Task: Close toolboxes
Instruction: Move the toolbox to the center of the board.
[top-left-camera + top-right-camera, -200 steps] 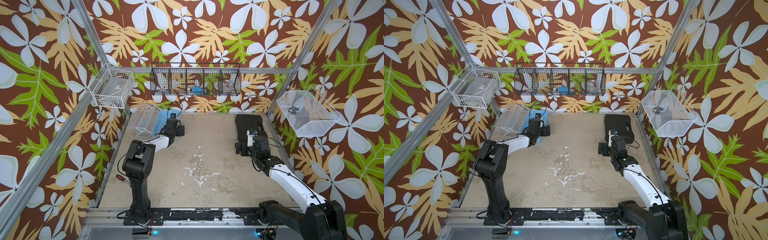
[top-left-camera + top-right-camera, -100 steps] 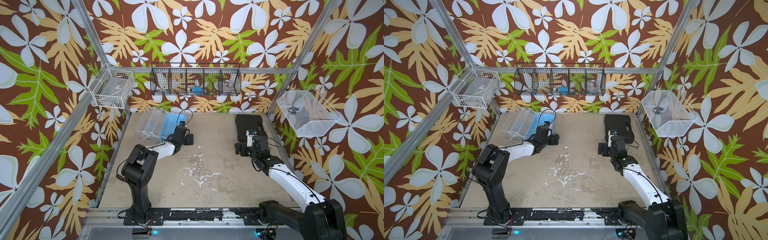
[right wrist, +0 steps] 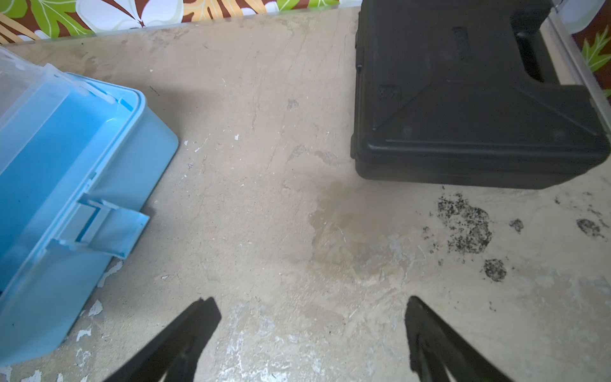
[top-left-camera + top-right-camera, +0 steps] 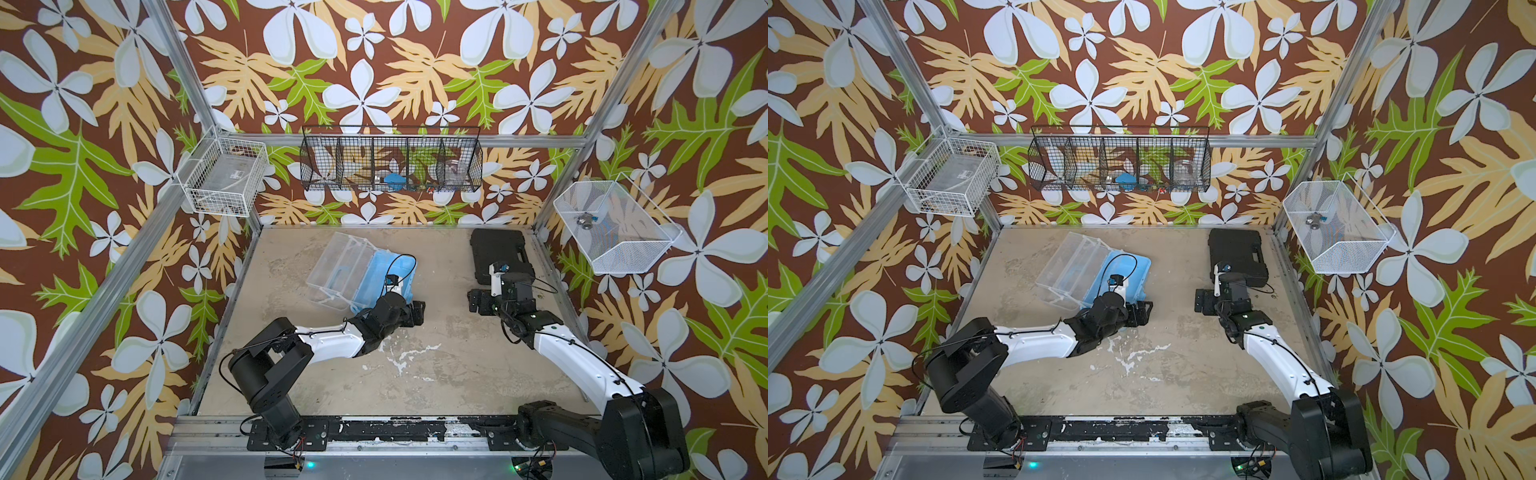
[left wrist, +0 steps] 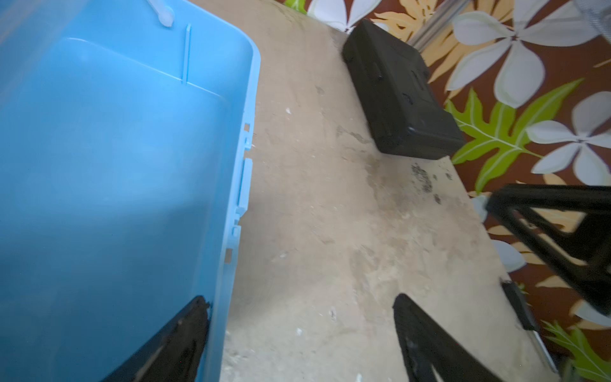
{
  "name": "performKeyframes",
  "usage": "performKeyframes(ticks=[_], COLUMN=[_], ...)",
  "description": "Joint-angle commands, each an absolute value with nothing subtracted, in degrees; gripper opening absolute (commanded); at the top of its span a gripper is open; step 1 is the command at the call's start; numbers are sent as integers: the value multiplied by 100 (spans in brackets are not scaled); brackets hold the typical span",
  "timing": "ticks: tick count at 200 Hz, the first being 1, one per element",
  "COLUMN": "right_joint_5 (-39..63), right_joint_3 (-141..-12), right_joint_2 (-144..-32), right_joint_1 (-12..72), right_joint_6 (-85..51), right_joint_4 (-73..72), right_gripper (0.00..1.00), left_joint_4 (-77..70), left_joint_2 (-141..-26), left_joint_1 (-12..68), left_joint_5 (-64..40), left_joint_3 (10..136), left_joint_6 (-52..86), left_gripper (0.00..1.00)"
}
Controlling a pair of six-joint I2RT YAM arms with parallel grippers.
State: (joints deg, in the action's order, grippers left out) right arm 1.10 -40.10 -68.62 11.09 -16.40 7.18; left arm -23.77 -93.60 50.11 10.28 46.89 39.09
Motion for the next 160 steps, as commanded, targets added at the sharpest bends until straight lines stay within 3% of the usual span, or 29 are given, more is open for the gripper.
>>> performKeyframes(ticks=[1, 34, 50, 75, 108, 160], right_joint_5=[303, 612, 761, 274, -151, -441], right_joint_3=[-4015, -3918, -4000, -4286, -4734, -5559], right_joint_2=[-6911, -6932, -7010, -7293, -8165, -9553], right_joint_1=[1107, 1116, 1256, 2176, 3291, 4051], right_joint_6=[-1892, -2314, -2580, -3113, -3938, -4204], right_joint_4=[773, 650, 657, 586, 37, -140], right_gripper=[93, 91, 88, 86, 82, 74], left_joint_4=[-2430, -2232, -1343, -209, 288, 291], left_joint_2=[-9053, -8124, -7544, -6691, -5709, -5509], left_joint_1=[5145, 5145, 5061, 3873, 2015, 961], left_joint_5=[1249, 1320, 1737, 1356, 777, -26], left_joint_3=[4747, 4703, 5121, 5594, 5271, 4707], left_joint_6=[4151, 3528, 2770, 2029, 1967, 2113], left_gripper=[96, 100, 100, 100, 99, 99])
